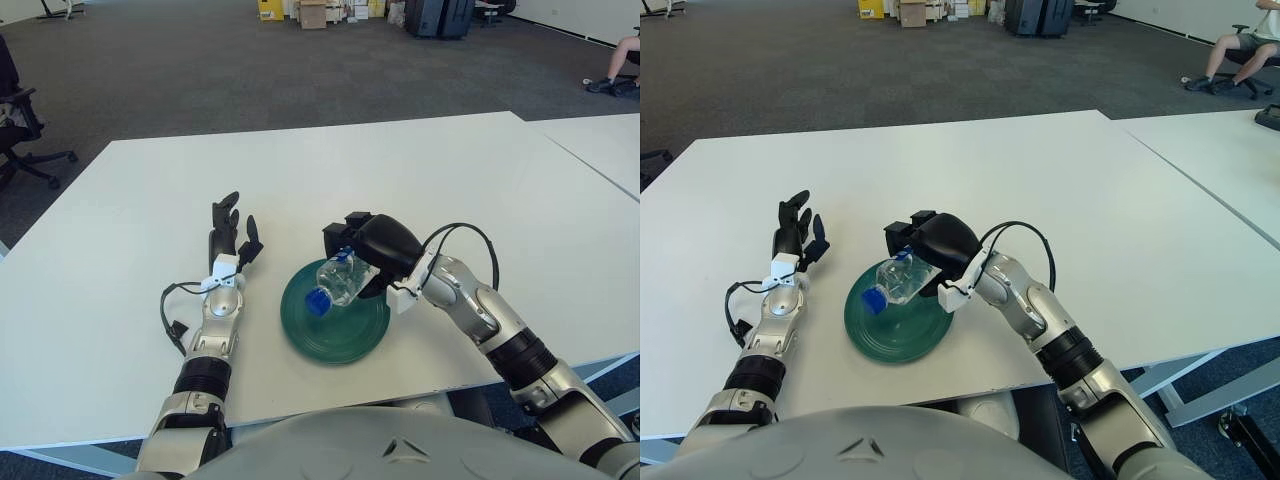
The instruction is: Put the bottle into the plate.
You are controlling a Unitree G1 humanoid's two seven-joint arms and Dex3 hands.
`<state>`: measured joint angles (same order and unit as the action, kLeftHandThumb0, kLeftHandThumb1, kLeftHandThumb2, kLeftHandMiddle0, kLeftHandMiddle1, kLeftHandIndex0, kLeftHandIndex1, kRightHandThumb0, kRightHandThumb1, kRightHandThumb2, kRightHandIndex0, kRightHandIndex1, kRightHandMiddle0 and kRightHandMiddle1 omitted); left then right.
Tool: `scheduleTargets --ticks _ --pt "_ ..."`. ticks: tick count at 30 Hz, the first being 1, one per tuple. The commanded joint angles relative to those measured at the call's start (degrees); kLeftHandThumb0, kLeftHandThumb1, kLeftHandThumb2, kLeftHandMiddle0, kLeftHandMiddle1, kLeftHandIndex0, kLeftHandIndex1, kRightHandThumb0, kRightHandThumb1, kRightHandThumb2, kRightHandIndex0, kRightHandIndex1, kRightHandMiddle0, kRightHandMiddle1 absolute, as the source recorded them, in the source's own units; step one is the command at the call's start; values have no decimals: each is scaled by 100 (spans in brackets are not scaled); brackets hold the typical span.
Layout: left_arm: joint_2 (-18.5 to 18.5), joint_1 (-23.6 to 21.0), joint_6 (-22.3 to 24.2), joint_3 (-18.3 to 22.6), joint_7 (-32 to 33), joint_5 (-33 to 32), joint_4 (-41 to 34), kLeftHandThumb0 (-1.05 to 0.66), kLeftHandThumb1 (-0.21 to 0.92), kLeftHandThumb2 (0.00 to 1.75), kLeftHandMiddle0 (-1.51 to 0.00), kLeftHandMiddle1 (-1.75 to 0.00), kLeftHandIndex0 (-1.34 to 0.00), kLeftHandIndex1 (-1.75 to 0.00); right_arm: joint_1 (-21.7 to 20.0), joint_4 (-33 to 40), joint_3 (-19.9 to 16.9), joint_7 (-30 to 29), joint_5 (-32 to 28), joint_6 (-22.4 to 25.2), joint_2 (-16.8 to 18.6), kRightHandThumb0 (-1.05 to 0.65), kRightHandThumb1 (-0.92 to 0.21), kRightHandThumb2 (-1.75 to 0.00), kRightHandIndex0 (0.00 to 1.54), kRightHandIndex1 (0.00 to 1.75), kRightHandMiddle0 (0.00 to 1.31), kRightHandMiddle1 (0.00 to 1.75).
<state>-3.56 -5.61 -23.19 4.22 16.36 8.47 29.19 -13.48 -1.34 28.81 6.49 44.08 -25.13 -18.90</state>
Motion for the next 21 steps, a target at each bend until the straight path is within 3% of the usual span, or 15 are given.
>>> scheduleTargets --ticks 1,21 --pt "-7 -24 26 20 3 -13 -70 -73 92 84 -37 -1 0 -77 -225 -4 -20 -127 85 -15 57 0 -14 -147 80 160 52 175" --pt "-23 -35 -148 63 -49 -101 36 -70 92 84 -37 -1 0 -76 -183 -304 175 -465 536 9 239 0 -13 -149 80 160 53 175"
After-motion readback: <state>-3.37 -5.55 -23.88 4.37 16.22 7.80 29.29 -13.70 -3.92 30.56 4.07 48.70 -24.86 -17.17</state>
